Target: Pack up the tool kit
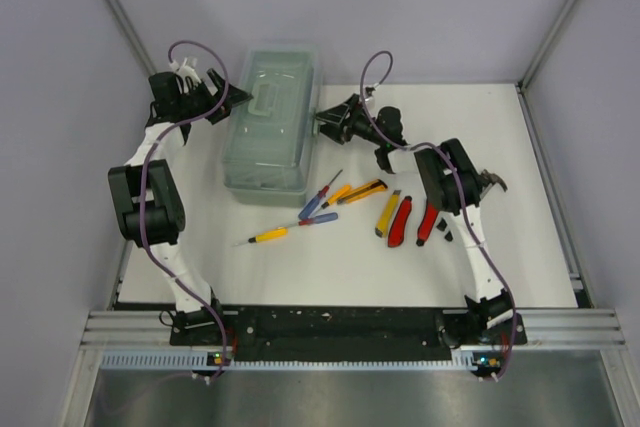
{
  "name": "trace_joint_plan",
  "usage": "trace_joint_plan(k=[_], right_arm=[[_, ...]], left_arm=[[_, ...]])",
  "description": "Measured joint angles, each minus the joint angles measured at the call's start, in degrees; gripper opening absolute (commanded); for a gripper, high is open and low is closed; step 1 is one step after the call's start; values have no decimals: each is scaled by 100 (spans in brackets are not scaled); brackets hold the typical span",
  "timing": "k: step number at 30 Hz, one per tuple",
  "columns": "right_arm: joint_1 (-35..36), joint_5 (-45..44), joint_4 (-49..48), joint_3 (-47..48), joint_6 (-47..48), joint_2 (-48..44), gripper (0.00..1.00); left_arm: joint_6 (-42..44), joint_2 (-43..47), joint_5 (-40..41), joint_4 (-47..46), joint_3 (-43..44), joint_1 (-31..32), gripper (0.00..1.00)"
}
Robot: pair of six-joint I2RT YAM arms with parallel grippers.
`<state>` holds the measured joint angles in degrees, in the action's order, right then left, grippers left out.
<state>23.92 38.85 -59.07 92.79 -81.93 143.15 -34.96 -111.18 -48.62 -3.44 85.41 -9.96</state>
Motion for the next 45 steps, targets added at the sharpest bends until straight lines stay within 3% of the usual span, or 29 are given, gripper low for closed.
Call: trace_joint_plan(k=[11,24,39,42,45], right_arm=[[0,22,289,0,85,-2,28],[0,57,850,149,267,-90,15],[39,-323,2225,146,931,-614,12],[68,-490,2577,146,1163,-769,21],[83,-570,2745,149,1279,-831,48]], left_arm=[[122,0,52,52,28,26,90],[216,0,251,103,70,59,89],[295,0,575,363,210,107,88],[319,2,651,433,247,125,88],[334,2,710,479,271,140,88]])
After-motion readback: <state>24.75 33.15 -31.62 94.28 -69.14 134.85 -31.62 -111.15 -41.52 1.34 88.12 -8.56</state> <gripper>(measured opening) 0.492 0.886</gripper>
